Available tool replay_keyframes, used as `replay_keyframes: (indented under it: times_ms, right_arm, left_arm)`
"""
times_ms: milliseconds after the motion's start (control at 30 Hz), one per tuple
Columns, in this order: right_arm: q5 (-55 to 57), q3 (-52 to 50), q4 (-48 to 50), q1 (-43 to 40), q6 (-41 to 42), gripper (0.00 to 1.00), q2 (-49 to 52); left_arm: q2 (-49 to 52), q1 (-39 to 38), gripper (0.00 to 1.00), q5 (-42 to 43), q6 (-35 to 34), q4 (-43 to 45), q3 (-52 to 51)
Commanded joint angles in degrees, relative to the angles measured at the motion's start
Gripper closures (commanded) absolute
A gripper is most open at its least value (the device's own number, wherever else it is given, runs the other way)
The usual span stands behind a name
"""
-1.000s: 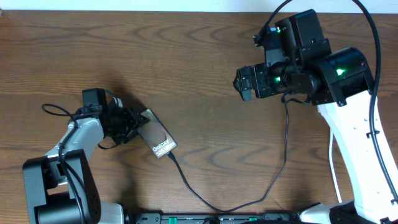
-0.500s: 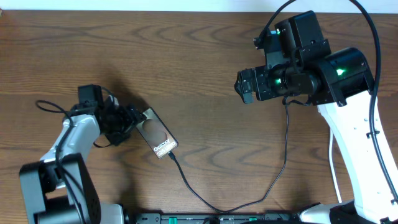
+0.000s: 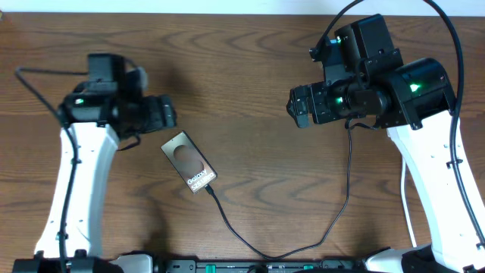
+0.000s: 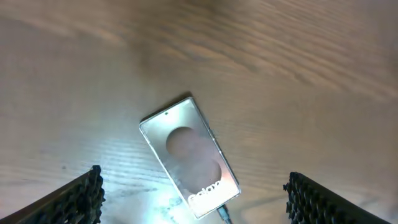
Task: Plug charger to phone and switch on socket
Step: 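Move the right gripper over the orange switch on the power strip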
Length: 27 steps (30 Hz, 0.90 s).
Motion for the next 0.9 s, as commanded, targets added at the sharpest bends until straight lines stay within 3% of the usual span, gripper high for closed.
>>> replay_keyframes:
  times_ms: [0,133,367,500,600,767,867]
  right_arm:
    - [0.5,0.0,0.1,0.4,0.2,0.01,-0.6]
    - [2.0,0.0,0.3,0.4,0.3,0.01,-0.6]
    - [3.0,0.0,0.6,0.1,1.0,0.01,-0.6]
    - [1.3,0.0,1.4,-4.2,3.3,0.01,-0.6]
    - [-6.0,0.0,1.5,-12.3,2.0,0.01,-0.4]
    - [-25.3,0.0,-2.4,-32.2,-12.8,0.01,3.0]
    - [-25.7,0.0,-5.2,-42.1,-22.1,0.01,7.7]
  left_arm:
    - [-0.9,-6.9,0.10,-7.5,3.0,-0.4,2.4]
    - [-0.7,-11.1,0.10,-8.9,3.0,-0.5,2.3]
    - [-0.7,-11.5,0.10,-8.9,3.0,-0.5,2.3]
    - [-0.7,-11.5,0.10,-8.9,3.0,-0.5,2.3]
    - [-0.7,-11.5,0.10,-8.9,3.0,-0.5,2.3]
    - [-0.7,-11.5,0.09,-8.9,3.0,-0.5,2.3]
    - [-0.7,-11.5,0.09,-8.9,3.0,-0.5,2.3]
